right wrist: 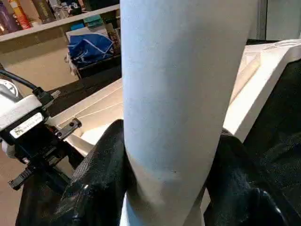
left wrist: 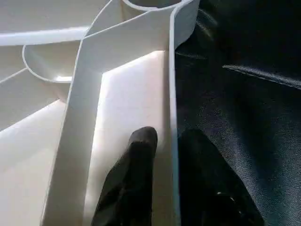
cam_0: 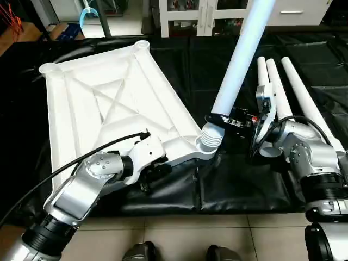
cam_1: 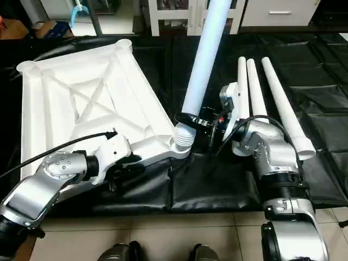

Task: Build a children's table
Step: Insert table leg to table base

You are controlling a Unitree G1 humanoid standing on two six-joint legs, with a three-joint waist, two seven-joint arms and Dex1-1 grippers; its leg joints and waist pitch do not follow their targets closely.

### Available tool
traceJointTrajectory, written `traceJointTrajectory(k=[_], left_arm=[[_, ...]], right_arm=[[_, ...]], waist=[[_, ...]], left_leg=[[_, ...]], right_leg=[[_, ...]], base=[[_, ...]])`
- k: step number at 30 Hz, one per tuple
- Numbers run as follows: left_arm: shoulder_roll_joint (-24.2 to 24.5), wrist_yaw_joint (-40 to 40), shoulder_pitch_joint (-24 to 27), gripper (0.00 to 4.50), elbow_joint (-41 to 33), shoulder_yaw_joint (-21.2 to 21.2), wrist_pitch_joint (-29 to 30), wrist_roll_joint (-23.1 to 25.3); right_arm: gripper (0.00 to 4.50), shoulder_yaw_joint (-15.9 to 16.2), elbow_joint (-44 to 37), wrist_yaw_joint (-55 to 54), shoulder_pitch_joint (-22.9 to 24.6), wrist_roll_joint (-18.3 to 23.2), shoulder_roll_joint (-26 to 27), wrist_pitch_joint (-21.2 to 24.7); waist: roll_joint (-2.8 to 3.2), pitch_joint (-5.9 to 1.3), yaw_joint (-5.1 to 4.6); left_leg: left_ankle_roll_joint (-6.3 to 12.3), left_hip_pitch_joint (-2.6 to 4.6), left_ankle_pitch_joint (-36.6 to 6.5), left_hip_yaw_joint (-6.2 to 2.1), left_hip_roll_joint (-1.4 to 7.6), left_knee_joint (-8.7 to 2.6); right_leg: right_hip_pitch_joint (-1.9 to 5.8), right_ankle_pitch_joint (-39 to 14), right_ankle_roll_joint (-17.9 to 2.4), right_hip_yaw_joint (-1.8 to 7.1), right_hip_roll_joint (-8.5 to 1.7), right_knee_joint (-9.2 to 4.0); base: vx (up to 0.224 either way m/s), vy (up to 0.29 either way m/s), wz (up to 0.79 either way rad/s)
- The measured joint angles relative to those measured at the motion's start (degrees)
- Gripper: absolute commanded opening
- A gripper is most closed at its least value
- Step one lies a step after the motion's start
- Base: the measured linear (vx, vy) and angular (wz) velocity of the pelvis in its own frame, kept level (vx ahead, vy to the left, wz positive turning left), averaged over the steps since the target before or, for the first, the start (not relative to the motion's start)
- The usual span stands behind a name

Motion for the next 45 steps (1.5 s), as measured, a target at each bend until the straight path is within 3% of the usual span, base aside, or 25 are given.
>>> traceJointTrajectory(k=[8,16,21,38,45], left_arm=[[-0.93,0.56,-0.09,1.12,0.59,-0.02,-0.35,0.79],[-1.85,0.21,-0.02,0.31,1.18,0.45,-0.44,0.23],[-1.65,-0.76,0.11,0.00,1.20,0.63,-0.29,-0.59],[-1.28,-2.14,0.68,0.00,1.04,0.63,0.20,-1.05],[-1.26,-2.14,0.96,0.00,1.03,0.63,0.86,-1.04]], right_arm=[[1.86,0.11,-1.06,-0.34,0.81,0.11,-0.19,1.11],[1.86,0.41,-1.06,-0.33,0.81,0.11,0.15,1.50],[1.86,2.35,-0.23,0.35,0.82,-0.60,0.32,0.76],[1.86,2.88,9.99,-0.11,-3.63,-2.29,1.96,-3.37],[1.86,3.64,11.09,-0.22,-3.18,-2.72,2.43,-6.31]], waist=[[0.00,-0.01,-0.02],[0.01,-0.02,0.02],[-0.02,-0.03,-0.01],[-0.01,-0.16,-0.28],[-0.38,-0.46,-0.38]], left_leg=[[0.00,0.05,0.00,0.00,-0.01,0.10],[0.01,0.06,0.01,-0.01,-0.01,0.25],[0.01,0.06,0.00,0.01,-0.01,0.28],[0.11,0.11,0.04,-0.02,0.01,0.45],[0.04,0.22,0.00,-0.03,0.04,0.59]], right_leg=[[0.10,0.01,-0.02,0.02,0.00,0.03],[0.15,0.10,-0.16,0.03,-0.02,0.08],[0.16,0.13,-0.21,0.04,-0.03,0.08],[0.24,0.18,-0.30,0.02,-0.03,0.17],[0.31,0.19,-0.31,0.03,-0.02,0.34]], base=[[0.000,0.000,0.00],[0.000,0.000,0.00],[0.000,0.000,0.00],[0.000,0.000,0.00],[0.000,0.000,0.00]])
